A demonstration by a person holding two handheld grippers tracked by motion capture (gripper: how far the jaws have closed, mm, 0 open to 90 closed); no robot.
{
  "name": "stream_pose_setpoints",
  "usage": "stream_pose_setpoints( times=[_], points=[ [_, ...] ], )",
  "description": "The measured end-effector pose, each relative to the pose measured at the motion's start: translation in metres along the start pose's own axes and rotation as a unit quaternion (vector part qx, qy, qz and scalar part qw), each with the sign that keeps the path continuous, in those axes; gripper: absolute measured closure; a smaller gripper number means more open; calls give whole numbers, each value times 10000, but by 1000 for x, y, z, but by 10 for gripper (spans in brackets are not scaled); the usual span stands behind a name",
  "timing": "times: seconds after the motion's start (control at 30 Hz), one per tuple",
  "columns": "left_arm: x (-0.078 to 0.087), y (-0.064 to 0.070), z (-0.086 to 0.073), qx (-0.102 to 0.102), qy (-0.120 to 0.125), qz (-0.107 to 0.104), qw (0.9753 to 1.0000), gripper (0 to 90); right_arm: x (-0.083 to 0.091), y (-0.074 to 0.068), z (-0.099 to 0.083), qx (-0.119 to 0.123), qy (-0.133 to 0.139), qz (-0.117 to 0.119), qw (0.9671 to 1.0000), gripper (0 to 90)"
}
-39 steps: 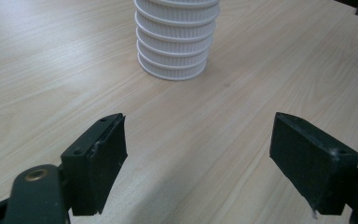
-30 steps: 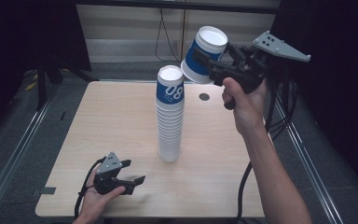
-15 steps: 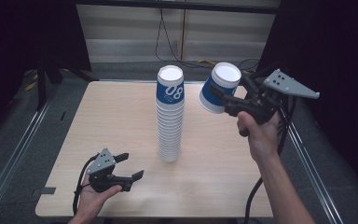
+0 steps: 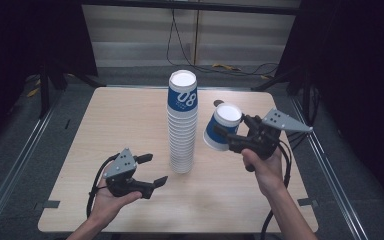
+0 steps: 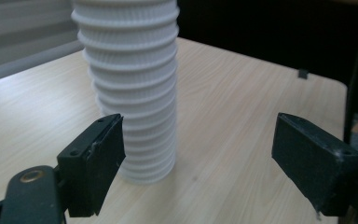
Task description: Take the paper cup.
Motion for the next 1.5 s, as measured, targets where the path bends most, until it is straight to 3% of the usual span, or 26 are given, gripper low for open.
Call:
stream_pose_setpoints(
  times=[0.03,0.2,0.27,0.43,0.57,0.77,0.87,1.17,1.5],
  points=[
    [-2,1,5,14,36,-19,10000,167,-1,-3,-14,-98,-37,62,9999,270],
    [-11,11,23,8,208,-147,9997,161,-3,-9,-32,-148,18,187,9997,272],
    [-15,19,30,-74,225,-223,9995,161,-3,-13,-41,-134,-84,214,9996,273],
    [-21,27,34,-89,233,-383,9990,161,-3,-14,-56,-269,-128,269,9992,274],
    [-26,30,27,77,244,-407,9988,161,-10,-13,-78,-483,-210,299,9982,274],
    [-27,27,15,195,142,-332,9992,156,-17,-17,-83,-526,-50,397,9978,275],
    [-28,26,11,120,79,-305,9994,157,-20,-20,-88,-598,55,478,9970,275],
    [-29,30,14,90,136,-317,9994,157,-25,-22,-100,-678,176,521,9962,276],
    [-33,36,12,29,109,-264,9996,156,-27,-29,-97,-712,532,506,9948,280]
  ],
)
Point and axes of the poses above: each handheld gripper's, and its own axes: x roughly backward along the jaws, z roughly out of its top, y roughly to its right, the point moved 7 cm from there along -x, roughly forward along the jaws, and after that the axes turned 9 degrees about z, right-handed, at the moved point
